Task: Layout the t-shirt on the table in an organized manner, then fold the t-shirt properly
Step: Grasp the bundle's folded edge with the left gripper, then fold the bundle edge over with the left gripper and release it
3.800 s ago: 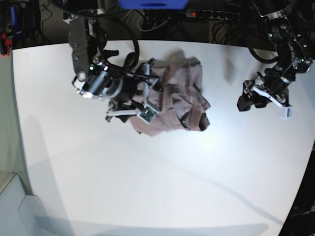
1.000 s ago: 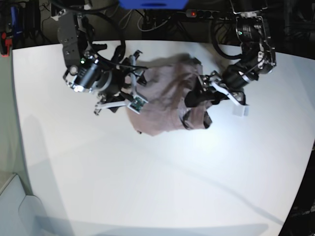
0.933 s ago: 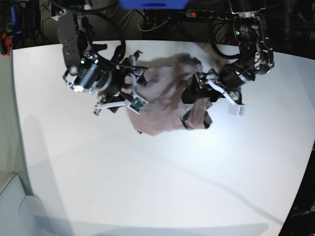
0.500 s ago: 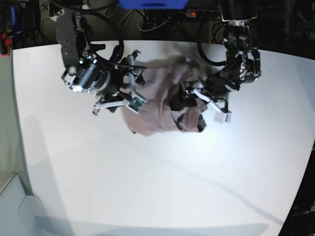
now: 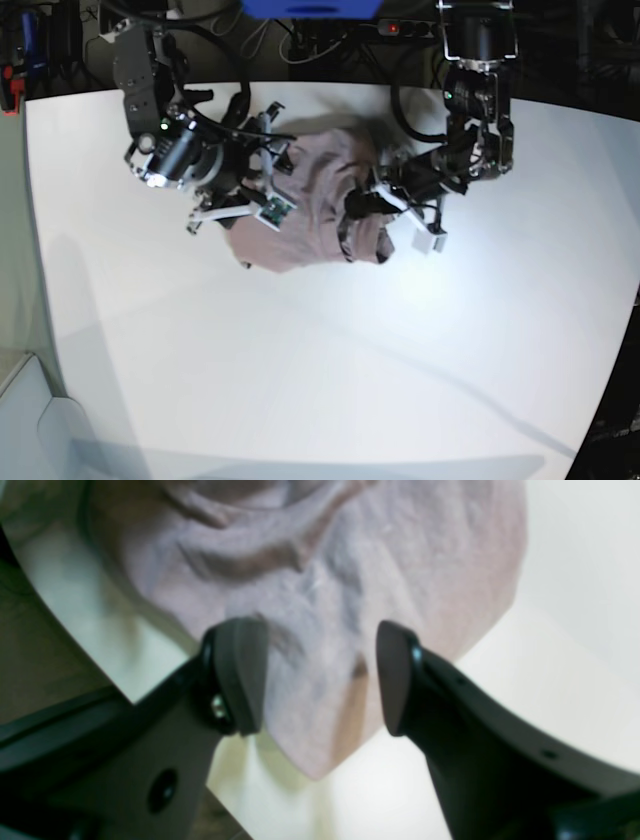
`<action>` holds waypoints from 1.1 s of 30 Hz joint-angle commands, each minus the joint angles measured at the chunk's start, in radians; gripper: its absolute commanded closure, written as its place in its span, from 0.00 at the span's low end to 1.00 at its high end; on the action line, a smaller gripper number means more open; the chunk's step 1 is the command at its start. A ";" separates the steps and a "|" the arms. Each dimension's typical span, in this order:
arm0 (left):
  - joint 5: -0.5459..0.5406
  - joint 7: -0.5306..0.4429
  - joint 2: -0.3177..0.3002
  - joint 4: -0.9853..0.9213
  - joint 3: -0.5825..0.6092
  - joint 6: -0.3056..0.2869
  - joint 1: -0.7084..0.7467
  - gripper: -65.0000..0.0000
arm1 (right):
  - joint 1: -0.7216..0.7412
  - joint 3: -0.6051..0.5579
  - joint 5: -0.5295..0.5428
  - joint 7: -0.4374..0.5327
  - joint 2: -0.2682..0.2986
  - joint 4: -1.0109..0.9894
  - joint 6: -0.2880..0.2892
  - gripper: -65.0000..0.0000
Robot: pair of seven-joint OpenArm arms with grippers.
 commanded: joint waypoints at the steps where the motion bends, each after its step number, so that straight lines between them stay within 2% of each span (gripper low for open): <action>1: 0.086 0.026 -0.002 -0.013 0.004 0.020 -0.018 0.96 | 0.010 0.024 0.006 0.019 0.007 0.021 0.003 0.52; 2: 0.112 0.026 -0.002 -0.027 0.004 0.018 -0.027 1.00 | 0.010 0.039 0.006 0.019 0.007 0.021 0.003 0.52; 6: 0.232 0.024 -0.013 -0.074 0.035 0.012 -0.078 1.00 | 0.012 0.136 0.006 0.019 0.007 0.023 0.003 0.52; 9: 0.287 0.014 -0.059 -0.082 0.151 0.012 -0.129 1.00 | 0.014 0.229 0.008 0.019 0.005 0.023 0.003 0.52; 15: 0.310 -0.006 -0.209 -0.082 0.543 0.011 -0.301 1.00 | 0.009 0.375 0.008 0.015 0.005 0.023 0.003 0.52; 19: 0.310 -0.126 -0.295 -0.083 0.836 0.011 -0.425 1.00 | -0.006 0.478 0.008 0.019 0.005 0.021 0.003 0.52; 21: 0.318 -0.200 -0.318 -0.091 0.969 0.011 -0.488 1.00 | -0.009 0.507 0.008 0.019 0.005 0.021 0.003 0.52; 25: 0.436 -0.305 -0.306 -0.166 1.192 0.011 -0.591 1.00 | -0.013 0.558 0.008 0.011 0.005 0.021 0.003 0.52; 29: 0.585 -0.368 -0.225 -0.266 1.325 0.008 -0.653 1.00 | -0.029 0.585 0.008 0.011 0.005 0.021 0.003 0.52; 31: 0.639 -0.384 -0.174 -0.307 1.334 -0.052 -0.661 1.00 | -0.034 0.585 0.008 0.013 0.005 0.021 0.003 0.52; 33: 0.705 -0.401 -0.129 -0.341 1.334 -0.154 -0.667 1.00 | -0.049 0.585 0.008 0.016 0.005 0.021 0.003 0.52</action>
